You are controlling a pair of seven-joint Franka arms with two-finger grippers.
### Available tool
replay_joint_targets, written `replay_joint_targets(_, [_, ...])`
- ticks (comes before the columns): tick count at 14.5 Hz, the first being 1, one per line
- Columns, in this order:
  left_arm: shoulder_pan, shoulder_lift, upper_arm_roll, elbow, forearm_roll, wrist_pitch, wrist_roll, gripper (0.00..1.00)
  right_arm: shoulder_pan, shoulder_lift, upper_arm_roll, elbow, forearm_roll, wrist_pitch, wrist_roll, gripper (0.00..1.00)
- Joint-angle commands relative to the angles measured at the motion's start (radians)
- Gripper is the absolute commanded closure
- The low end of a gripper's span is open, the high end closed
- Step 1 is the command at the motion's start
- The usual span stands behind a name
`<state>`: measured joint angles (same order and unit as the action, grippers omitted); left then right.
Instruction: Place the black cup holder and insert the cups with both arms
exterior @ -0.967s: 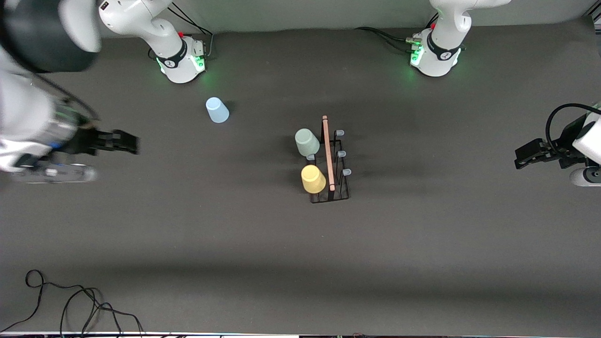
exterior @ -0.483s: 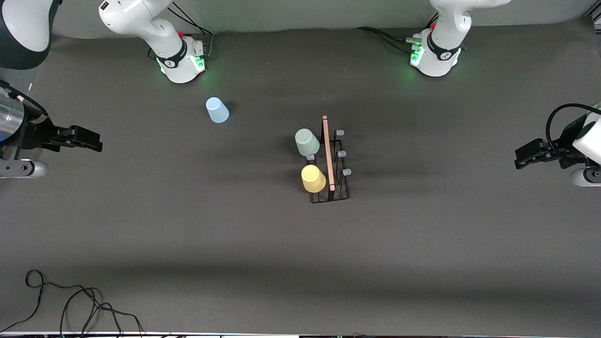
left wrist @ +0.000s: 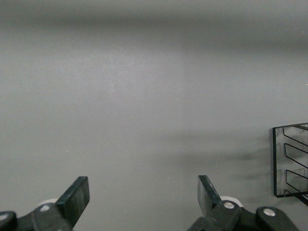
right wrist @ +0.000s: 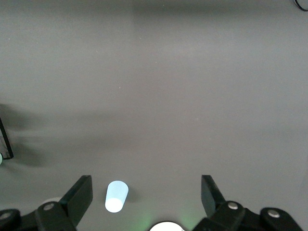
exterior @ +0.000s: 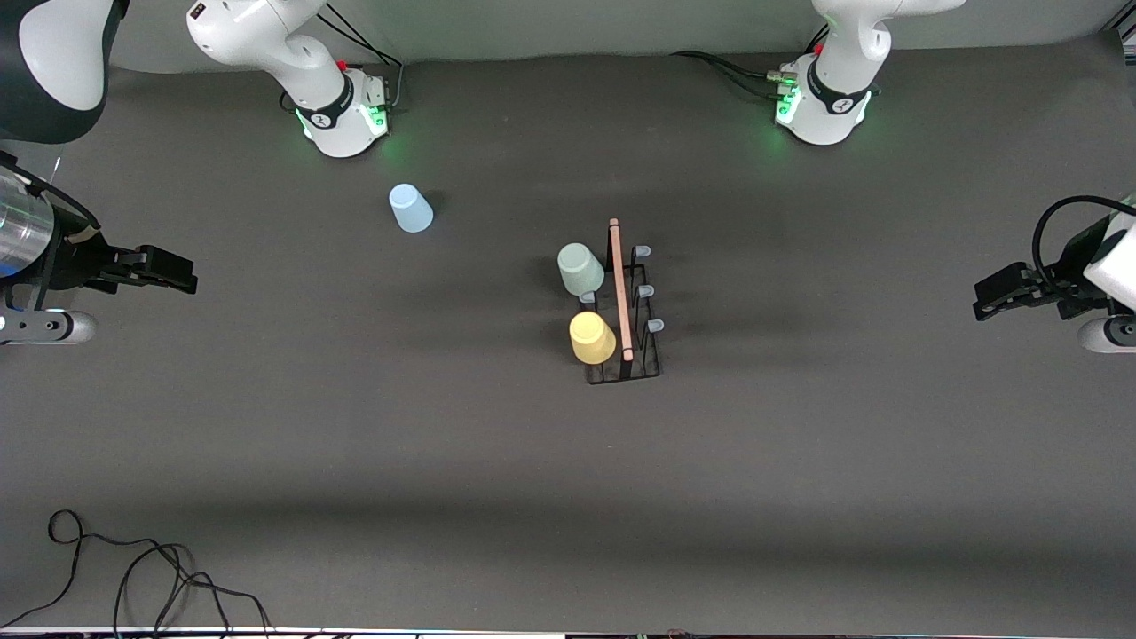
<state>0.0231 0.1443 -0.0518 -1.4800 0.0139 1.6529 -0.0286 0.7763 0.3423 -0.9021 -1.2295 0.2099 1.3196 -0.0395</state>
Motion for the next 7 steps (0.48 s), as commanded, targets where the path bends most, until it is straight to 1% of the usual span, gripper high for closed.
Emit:
replay_joint_targets(1, [0.001, -0.014, 0.004, 0.006, -0.008, -0.01, -0.001, 0.0, 0.0, -0.009, -0.001, -0.008, -0.015, 0.012, -0.016, 0.0])
replay_joint_targets(3, [0.0, -0.02, 0.003, 0.006, 0.003, -0.022, 0.006, 0.0, -0.031, -0.012, 0.024, -0.008, -0.015, 0.006, -0.01, 0.0])
replay_joint_targets(4, [0.0, -0.022, 0.003, 0.006, 0.003, -0.024, 0.009, 0.0, -0.082, -0.017, 0.076, -0.007, -0.015, 0.003, -0.01, 0.0])
replay_joint_targets(5, [0.0, -0.022, 0.003, 0.006, 0.003, -0.028, 0.009, 0.0, -0.154, -0.022, 0.153, -0.002, -0.018, 0.003, -0.008, 0.0])
replay_joint_targets(7, [0.0, -0.022, 0.003, 0.01, 0.001, -0.033, 0.004, 0.0, -0.274, -0.045, 0.283, -0.001, -0.036, 0.001, -0.002, 0.0])
